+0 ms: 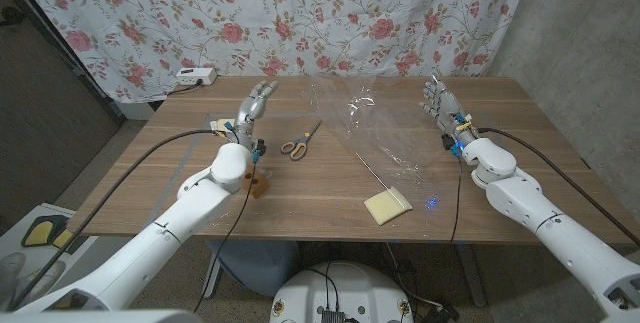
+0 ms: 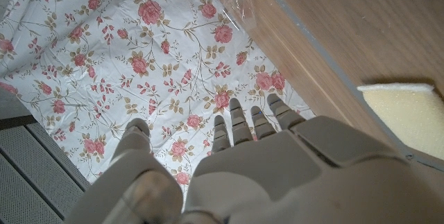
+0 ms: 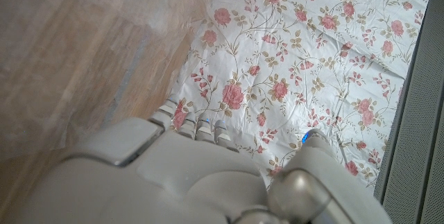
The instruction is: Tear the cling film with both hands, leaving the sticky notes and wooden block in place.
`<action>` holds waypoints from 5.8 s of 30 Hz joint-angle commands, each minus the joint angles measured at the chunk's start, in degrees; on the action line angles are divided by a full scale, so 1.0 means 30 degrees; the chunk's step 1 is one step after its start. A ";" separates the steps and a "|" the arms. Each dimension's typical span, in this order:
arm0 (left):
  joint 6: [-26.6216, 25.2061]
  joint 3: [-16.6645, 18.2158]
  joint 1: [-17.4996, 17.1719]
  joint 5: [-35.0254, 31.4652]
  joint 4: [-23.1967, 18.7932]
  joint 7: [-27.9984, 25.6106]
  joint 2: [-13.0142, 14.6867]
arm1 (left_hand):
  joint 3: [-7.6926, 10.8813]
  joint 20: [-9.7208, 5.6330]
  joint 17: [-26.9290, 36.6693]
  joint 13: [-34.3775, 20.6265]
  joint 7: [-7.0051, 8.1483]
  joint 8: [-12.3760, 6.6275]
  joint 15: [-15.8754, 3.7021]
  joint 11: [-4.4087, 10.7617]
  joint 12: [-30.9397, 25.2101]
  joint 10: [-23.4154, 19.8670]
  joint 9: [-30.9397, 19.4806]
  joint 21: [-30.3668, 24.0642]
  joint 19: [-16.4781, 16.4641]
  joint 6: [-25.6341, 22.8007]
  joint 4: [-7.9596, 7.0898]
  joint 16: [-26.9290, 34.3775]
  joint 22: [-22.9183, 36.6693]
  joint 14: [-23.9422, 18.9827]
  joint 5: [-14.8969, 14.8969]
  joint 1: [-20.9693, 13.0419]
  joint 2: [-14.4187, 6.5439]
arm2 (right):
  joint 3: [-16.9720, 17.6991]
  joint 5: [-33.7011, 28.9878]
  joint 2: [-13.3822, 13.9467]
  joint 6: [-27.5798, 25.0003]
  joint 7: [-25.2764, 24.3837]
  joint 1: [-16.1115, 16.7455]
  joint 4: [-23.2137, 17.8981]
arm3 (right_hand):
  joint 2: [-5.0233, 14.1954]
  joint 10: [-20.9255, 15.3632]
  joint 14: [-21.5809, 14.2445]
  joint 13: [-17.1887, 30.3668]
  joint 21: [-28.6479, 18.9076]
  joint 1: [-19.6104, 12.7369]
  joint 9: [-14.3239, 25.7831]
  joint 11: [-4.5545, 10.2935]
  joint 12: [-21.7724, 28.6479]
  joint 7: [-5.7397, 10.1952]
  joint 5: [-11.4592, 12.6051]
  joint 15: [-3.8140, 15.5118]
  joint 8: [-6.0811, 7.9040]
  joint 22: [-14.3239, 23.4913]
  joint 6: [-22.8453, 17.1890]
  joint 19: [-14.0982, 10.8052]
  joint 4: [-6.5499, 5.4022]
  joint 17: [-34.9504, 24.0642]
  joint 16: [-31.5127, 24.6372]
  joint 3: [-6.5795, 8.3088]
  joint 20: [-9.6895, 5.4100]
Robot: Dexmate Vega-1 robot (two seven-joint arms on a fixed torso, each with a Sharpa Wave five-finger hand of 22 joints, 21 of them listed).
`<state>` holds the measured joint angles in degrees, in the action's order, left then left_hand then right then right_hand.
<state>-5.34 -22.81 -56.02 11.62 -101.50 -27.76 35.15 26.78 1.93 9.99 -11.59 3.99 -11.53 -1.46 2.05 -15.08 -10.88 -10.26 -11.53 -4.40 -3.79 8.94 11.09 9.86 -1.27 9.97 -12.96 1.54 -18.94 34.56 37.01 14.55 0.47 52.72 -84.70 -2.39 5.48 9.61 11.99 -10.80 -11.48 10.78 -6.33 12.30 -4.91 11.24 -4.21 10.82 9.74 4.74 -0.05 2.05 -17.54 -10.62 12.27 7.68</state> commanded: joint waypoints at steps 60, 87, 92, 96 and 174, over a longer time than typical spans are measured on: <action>-1.0529 -0.5664 0.3698 -1.0106 -0.1046 -0.1150 0.0021 | 0.0806 -0.0049 0.0026 -0.0207 -0.0407 0.0046 -0.0343 0.0881 -0.0490 -0.3986 -0.0078 0.0128 -0.0642 -0.1973 0.0362 0.0144 0.0009 -0.1719 0.0060 -0.4756 -0.0301 | -0.0036 0.1078 -0.0751 0.1553 0.2338 -0.1020 0.2011 | 0.0597 0.0049 0.0738 0.0121 -0.0052 -0.0159 0.0089 0.0007 0.0027 0.0127 -0.0103 -0.0090 0.0132 0.0064 0.0443 0.0407 0.0314 0.0474 -0.0275 0.0040 0.0215; -1.3028 -0.6861 0.4355 -1.2179 -0.0790 -0.0521 -0.0593 | 0.0341 -0.0732 0.0030 -0.0687 0.0001 0.0080 -0.0717 0.1272 -0.1395 -0.7532 -0.0071 0.0175 -0.1094 -0.1015 0.0104 0.0277 -0.0002 -0.3040 0.0034 -0.6034 0.0471 | -0.0096 0.1253 -0.0789 0.1650 0.2828 -0.1094 0.2079 | 0.0708 -0.0231 0.0677 0.0138 -0.0075 -0.0301 0.0082 0.0179 0.0131 0.0264 -0.0139 -0.0090 0.0188 0.0059 0.0326 0.0351 0.0468 0.0639 -0.0332 0.0089 0.0249; -1.3778 -0.7199 0.4543 -1.2678 -0.0758 -0.0374 -0.0686 | 0.0221 -0.0528 0.0034 -0.0743 0.0029 0.0114 -0.0540 0.1375 -0.1198 -0.7210 -0.0070 0.0227 -0.0969 -0.0938 0.0101 0.0199 -0.0002 -0.2931 0.0033 -0.6046 0.0634 | -0.0163 0.0957 -0.0645 0.1659 0.2694 -0.1047 0.1839 | 0.0712 -0.0230 0.0674 0.0140 -0.0078 -0.0311 0.0082 0.0122 0.0126 0.0214 -0.0147 -0.0097 0.0170 0.0059 0.0373 0.0343 0.0493 0.0667 -0.0339 0.0086 0.0247; -1.4720 -0.7612 0.4901 -1.2976 -0.0800 0.0248 -0.0737 | 0.0479 -0.0523 0.0037 -0.0801 0.0023 0.0156 -0.0479 0.1395 -0.1120 -0.7198 -0.0069 0.0230 -0.0948 -0.0694 0.0306 0.0157 -0.0003 -0.2884 0.0222 -0.6713 0.0421 | -0.0165 0.0960 -0.0623 0.1665 0.2754 -0.1085 0.1853 | 0.0715 -0.0183 0.0712 0.0142 -0.0068 -0.0316 0.0081 0.0132 0.0104 0.0188 -0.0153 -0.0110 0.0164 0.0059 0.0389 0.0366 0.0510 0.0687 -0.0328 0.0083 0.0262; -1.6601 -1.1724 0.7783 -1.8639 0.0452 0.7991 -0.0620 | 0.0242 -0.0263 0.0051 -0.1962 0.0179 -0.0010 -0.0517 0.1977 -0.0529 -0.7259 -0.0048 0.0187 -0.0261 0.2379 -0.0065 0.0270 -0.0004 -0.2627 0.0185 -0.9436 0.0667 | 0.0014 0.1915 -0.0774 0.1710 0.3400 -0.0596 0.1323 | 0.1409 0.0027 0.0918 0.0193 -0.0064 -0.0553 0.0077 0.0111 0.0020 0.0210 -0.0294 -0.0117 0.0176 0.0062 0.0569 0.0547 0.1132 0.1344 -0.0450 0.0192 0.0267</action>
<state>-54.36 -57.61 -32.91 -43.53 -102.16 -3.27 35.32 27.72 1.13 10.00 -17.17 4.41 -11.25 -3.37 8.16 -16.75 -32.74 -10.26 -10.55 -4.59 3.78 8.91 11.54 9.89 -8.71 10.58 -41.68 3.27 -19.47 39.66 34.46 19.28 10.14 50.55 -80.77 1.46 5.16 9.89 12.42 -10.81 -13.06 10.77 -5.81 12.32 -4.40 10.52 -4.49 11.03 9.73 6.05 1.16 5.15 -13.57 -11.71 12.82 8.29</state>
